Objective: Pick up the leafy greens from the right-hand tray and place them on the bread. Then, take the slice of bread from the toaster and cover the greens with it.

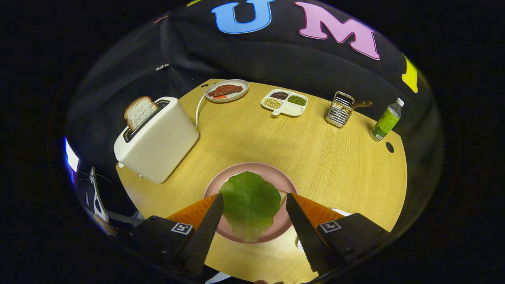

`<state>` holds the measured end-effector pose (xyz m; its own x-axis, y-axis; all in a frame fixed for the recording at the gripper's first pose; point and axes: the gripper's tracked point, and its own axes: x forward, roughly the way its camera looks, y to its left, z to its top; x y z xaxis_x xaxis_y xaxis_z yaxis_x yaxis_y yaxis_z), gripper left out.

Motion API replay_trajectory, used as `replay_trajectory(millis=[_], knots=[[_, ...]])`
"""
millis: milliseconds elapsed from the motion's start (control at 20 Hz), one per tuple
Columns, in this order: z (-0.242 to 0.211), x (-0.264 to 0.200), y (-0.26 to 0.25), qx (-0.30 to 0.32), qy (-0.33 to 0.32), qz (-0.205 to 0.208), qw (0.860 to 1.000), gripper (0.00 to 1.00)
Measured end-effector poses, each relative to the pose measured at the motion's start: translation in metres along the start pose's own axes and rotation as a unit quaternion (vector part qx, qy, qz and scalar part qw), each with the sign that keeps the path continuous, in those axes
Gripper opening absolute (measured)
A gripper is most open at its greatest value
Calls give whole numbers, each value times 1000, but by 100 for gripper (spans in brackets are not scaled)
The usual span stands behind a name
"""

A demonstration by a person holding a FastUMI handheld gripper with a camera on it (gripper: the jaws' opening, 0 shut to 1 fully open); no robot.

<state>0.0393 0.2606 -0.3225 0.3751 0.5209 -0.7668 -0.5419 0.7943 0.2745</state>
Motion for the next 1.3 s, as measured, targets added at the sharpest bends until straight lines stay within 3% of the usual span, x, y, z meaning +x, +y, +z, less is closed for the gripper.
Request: replay_trajectory(millis=[200, 450, 800, 1000, 1300], knots=[[10, -18, 7, 6, -26, 0, 1000, 100], [59, -71, 53, 17, -110, 35, 993, 99], [137, -134, 174, -34, -199, 127, 971, 99], [161, -119, 235, -63, -210, 146, 965, 99], [174, -48, 289, -48, -182, 124, 974, 99]])
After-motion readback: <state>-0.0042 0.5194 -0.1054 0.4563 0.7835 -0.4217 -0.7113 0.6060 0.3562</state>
